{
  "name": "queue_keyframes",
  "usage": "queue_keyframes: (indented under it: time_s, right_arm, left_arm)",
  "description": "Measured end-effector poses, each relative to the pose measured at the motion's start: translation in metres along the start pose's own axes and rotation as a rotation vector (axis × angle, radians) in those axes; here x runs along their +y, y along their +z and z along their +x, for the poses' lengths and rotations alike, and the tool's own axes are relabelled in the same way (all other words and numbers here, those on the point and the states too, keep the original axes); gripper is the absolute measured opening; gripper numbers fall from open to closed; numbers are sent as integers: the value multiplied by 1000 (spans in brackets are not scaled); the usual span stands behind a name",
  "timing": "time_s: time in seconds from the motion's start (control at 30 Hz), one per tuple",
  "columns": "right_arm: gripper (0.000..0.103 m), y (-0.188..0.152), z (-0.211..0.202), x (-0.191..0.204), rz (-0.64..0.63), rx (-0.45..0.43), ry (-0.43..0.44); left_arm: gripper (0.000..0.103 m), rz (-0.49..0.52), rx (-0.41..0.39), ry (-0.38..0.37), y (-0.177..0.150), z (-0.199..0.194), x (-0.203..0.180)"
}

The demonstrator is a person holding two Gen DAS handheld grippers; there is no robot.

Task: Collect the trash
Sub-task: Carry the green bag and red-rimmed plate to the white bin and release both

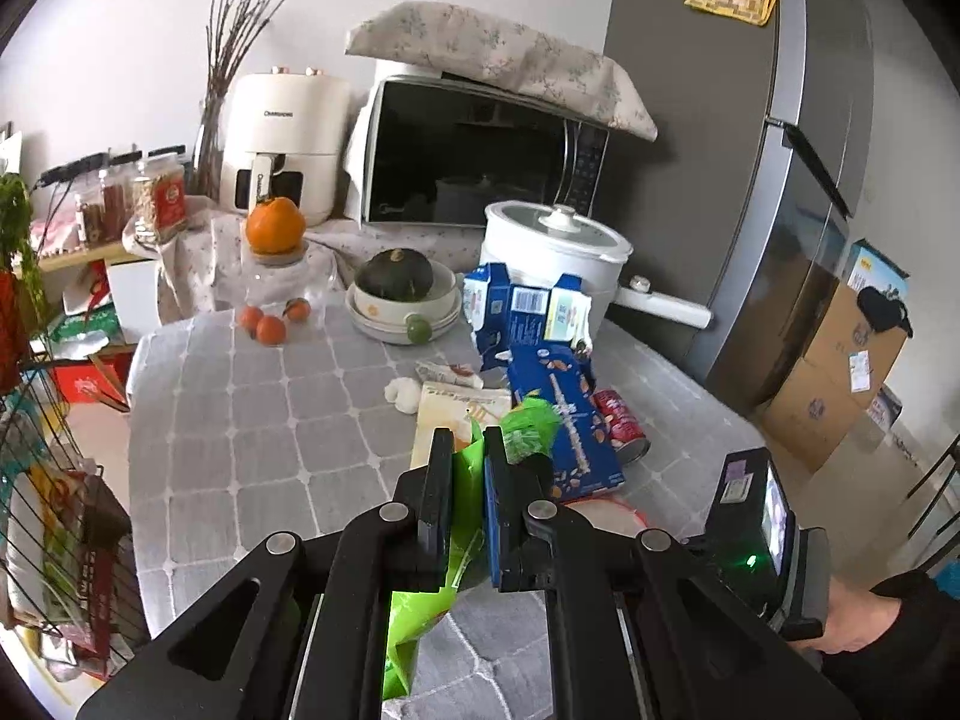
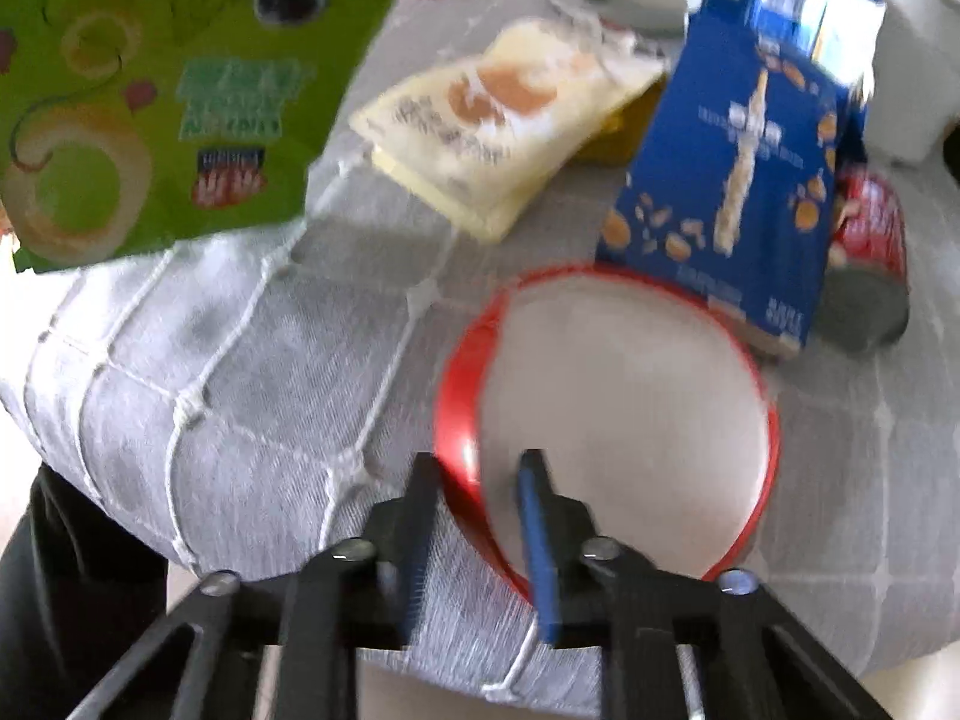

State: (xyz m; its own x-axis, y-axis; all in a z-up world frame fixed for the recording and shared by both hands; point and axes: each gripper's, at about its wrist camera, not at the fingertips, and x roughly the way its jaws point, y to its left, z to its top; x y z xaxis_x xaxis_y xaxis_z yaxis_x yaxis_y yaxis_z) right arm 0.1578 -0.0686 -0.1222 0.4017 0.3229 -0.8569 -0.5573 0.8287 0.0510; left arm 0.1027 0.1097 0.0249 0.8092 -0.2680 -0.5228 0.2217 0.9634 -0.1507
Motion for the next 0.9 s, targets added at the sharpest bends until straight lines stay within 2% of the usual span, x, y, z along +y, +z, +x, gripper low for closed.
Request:
queue_keyframes:
  time_s: [0.23, 0.43, 0.63, 0.8, 0.9]
  right_arm:
    - [13, 4, -43, -31, 156, -87, 126]
    - [13, -10, -83, -68, 317, -166, 198]
    - [13, -39, -126, -103, 402, -207, 37]
    - [13, -78, -164, -144, 493, -209, -142]
    - [13, -105, -188, -169, 560, -226, -200]
  left_arm:
    - [9, 29, -32, -34, 12, -9, -22]
    - [9, 69, -36, -109, 18, -5, -60]
    - [9, 119, -12, -225, 15, 14, -118]
    - [9, 152, 23, -343, 5, 39, -177]
    - [9, 176, 46, -403, 1, 55, -216]
